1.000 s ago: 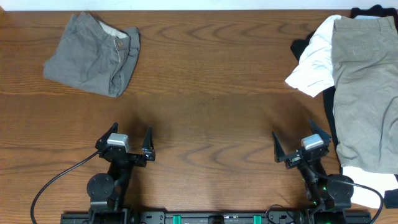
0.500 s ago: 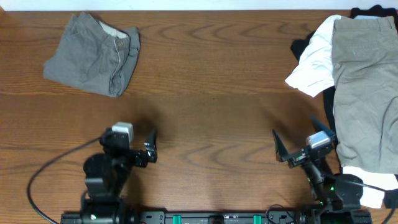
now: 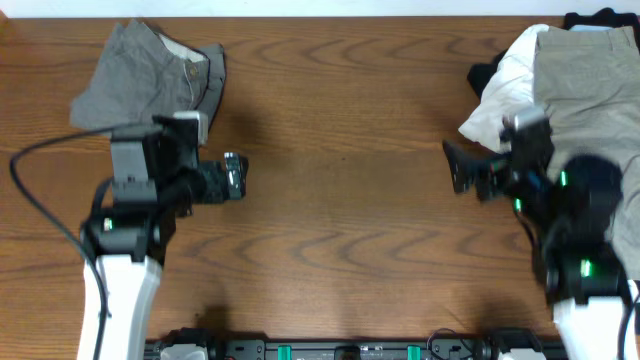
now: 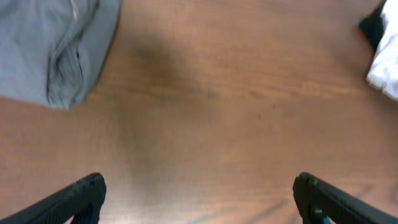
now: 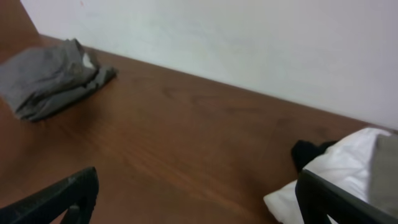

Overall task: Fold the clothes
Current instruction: 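Reach the right gripper into the clothes pile and grasp the khaki trousers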

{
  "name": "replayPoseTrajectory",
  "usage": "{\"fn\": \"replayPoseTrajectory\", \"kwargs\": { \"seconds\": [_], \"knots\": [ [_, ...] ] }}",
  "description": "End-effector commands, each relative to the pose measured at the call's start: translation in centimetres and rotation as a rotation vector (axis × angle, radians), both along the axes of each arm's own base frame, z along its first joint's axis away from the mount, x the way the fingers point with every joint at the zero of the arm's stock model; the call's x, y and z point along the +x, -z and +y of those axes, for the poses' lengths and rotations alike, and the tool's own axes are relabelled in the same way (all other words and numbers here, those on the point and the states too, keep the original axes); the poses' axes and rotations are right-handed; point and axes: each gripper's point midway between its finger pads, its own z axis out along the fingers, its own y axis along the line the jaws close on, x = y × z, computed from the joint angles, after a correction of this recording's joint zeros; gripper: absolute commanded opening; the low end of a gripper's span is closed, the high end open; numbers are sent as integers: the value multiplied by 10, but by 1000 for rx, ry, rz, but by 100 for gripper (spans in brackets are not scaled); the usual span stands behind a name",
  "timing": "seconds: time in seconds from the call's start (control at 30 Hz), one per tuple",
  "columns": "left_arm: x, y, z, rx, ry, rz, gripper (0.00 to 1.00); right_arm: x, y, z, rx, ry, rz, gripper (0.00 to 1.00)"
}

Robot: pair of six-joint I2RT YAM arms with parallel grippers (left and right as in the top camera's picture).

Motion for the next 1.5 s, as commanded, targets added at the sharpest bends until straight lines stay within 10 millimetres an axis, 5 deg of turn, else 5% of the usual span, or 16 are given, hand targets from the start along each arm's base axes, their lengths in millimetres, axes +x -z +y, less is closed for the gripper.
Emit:
{"fn": "replayPoseTrajectory", "kwargs": {
  "seconds": [0.0,0.27,0.47,0.63,0.77,1.0,1.17,1.47],
  "knots": [
    [11,5,-3,9,37,60,98,34,12,0,10,0,146,99],
    [28,58,-3,6,36,228,98,98,91,0,4,2,507,99],
    [31,93,-3,-8,17,341,98,120,150,-3,-11,20,595,99],
    [31,106,-3,-8,17,380,98,148,170,-63,-154,293,552,99],
    [33,105,-3,-8,18,372,98,158,163,-127,-229,576,495,98],
    [36,104,-4,-8,18,359,98,157,150,-203,-220,763,434,89],
    [40,102,-4,-10,14,341,98,153,162,-240,-176,815,444,83],
    [44,101,-4,-13,8,325,98,151,221,-265,-144,831,534,73]
  ]
}}
